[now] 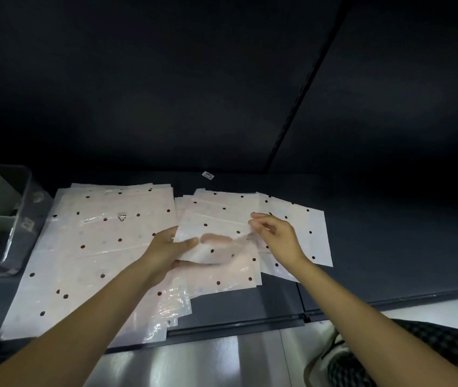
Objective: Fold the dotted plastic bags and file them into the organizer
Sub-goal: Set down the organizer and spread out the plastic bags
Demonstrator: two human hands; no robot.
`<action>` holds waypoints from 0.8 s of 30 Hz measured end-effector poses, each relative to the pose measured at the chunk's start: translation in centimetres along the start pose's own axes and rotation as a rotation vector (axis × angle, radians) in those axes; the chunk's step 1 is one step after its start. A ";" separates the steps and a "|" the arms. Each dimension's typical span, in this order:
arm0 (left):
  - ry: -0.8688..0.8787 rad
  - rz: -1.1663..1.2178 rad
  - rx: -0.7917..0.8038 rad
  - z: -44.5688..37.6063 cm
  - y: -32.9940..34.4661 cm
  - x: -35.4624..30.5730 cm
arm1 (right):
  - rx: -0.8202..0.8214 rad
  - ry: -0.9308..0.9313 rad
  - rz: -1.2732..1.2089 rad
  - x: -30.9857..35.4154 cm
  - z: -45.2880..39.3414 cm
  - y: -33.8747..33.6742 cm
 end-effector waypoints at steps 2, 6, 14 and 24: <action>-0.066 0.055 -0.064 0.1 0.0 1.4 | -0.007 0.058 0.024 -1.4 -0.4 0.2; -0.132 0.090 -0.131 0.6 0.8 3.7 | -0.165 0.198 0.466 -5.2 -0.1 -1.8; -0.227 0.730 0.048 0.5 3.3 3.7 | -0.283 0.280 0.611 -8.2 1.0 -5.2; -0.020 -0.515 -0.297 1.0 0.4 4.5 | -0.389 0.224 0.582 -6.2 1.4 -7.6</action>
Point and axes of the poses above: each hand's wrist, its own z-axis away from the middle knuckle, its own y-axis out of the palm, x = y × z, the point moved 5 cm from there along -z, towards the middle knuckle, and after that the axes turned 1 degree about z, right-handed, at the moved point
